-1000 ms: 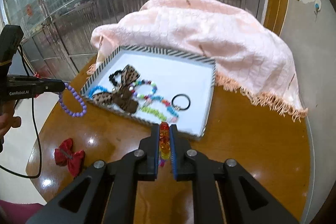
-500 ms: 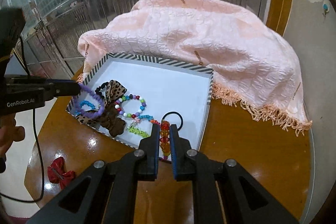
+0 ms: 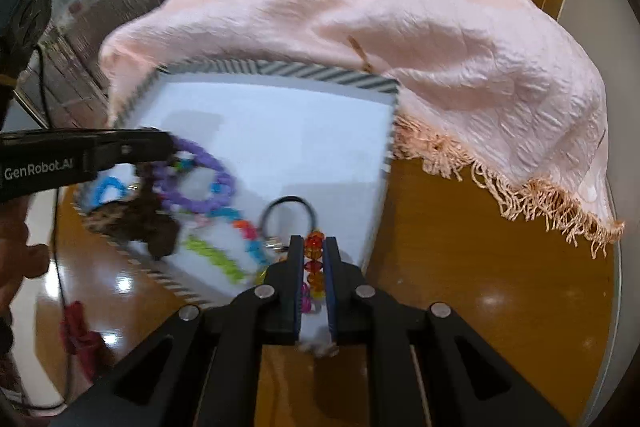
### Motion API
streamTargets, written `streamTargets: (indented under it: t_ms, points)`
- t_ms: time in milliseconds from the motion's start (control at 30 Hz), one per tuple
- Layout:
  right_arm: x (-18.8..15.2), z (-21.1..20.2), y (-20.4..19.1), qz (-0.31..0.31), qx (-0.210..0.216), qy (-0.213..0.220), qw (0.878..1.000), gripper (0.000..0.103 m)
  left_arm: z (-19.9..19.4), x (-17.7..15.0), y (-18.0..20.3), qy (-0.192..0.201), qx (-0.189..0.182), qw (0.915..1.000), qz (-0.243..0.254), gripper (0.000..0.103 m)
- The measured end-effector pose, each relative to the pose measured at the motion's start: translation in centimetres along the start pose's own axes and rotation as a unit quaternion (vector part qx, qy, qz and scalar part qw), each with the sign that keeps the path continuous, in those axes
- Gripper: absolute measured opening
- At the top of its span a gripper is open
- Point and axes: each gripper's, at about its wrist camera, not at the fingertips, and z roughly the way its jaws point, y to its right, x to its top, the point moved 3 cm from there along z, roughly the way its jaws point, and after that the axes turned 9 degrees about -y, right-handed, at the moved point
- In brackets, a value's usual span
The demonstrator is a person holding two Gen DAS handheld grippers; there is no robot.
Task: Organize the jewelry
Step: 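Carry both into the striped tray and open both tools to release them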
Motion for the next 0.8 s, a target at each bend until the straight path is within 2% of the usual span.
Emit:
streamTargets:
  t_ms: [100, 333, 533, 567, 633, 733, 800]
  points:
    - [0.4, 1.3, 0.2, -0.012, -0.017, -0.004, 1.0, 0.009, 1.5, 0.0, -1.1, -0.013, 0.016, 0.9997, -0.011, 0.0]
    - [0.8, 3.3, -0.6, -0.046, -0.064, -0.015, 0.997, 0.009, 3.8, -0.2, -1.3, -0.033, 0.014, 0.9992, -0.017, 0.0]
    - [0.4, 2.0, 0.2, -0.016, -0.041, -0.008, 0.999, 0.02, 3.8, -0.5, -1.8, -0.03, 0.006, 0.9987, -0.04, 0.001]
    - [0.2, 1.6, 0.3, -0.011, -0.037, -0.006, 0.999, 0.021, 3.4, -0.6, -2.0, -0.028, 0.006, 0.9987, -0.041, 0.006]
    - [-0.1, 1.0, 0.4, -0.003, -0.03, 0.001, 1.0, 0.026, 2.3, -1.0, -2.4, -0.018, 0.007, 0.999, -0.039, 0.01]
    - [-1.0, 0.0, 0.2, 0.005, -0.021, 0.007, 1.0, 0.034, 0.5, -1.9, -2.5, 0.002, 0.019, 0.9994, -0.03, 0.012]
    - [-1.8, -0.6, -0.1, 0.011, -0.01, 0.01, 1.0, 0.035, -0.6, -2.7, -2.4, 0.014, 0.032, 0.9991, -0.022, 0.012]
